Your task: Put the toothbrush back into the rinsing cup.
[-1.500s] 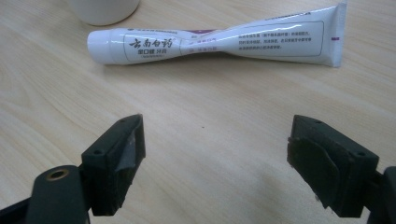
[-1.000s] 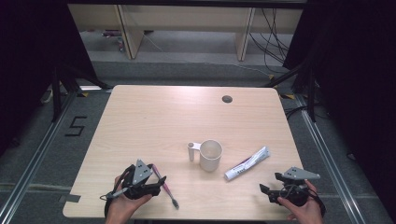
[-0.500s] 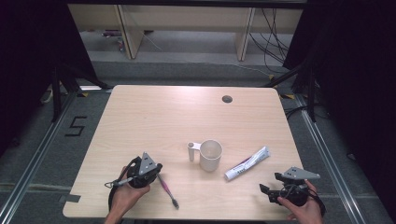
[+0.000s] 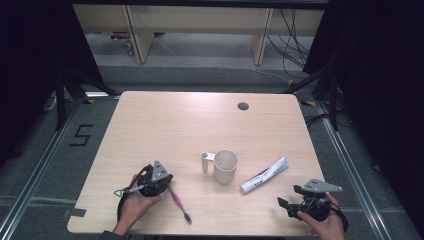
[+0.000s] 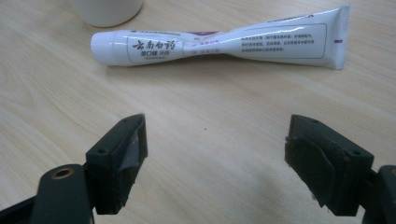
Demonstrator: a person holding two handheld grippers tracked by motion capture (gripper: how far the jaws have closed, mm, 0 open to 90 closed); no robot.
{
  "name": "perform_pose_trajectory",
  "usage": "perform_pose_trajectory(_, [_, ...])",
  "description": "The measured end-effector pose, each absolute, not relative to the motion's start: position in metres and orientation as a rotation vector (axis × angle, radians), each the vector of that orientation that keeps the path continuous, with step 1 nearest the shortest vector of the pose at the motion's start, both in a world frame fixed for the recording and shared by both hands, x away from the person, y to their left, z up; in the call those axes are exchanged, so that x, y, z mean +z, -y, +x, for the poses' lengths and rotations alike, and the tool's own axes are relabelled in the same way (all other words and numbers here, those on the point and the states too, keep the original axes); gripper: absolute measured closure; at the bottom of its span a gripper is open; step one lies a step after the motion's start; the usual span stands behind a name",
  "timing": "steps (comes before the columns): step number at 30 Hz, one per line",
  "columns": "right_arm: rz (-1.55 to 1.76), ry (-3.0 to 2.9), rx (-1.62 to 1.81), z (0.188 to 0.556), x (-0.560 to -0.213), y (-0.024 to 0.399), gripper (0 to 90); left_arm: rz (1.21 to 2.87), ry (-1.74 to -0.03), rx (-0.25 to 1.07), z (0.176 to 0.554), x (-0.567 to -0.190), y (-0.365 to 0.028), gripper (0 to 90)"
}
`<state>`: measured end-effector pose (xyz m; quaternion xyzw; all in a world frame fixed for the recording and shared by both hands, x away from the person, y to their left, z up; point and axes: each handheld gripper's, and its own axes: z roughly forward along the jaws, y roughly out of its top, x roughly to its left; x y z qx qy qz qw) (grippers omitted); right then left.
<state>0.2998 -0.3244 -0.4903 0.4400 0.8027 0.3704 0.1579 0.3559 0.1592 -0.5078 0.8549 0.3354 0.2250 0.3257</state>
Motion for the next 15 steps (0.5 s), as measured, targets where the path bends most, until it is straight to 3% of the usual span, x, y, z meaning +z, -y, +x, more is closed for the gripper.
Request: perform_pose_trajectory(15, [1.263, -2.294, 1.059, 0.299, -0.49, 0.324, 22.0, 2.252, -0.897, 0.567, 0.333, -0.512, -0.185, 87.7])
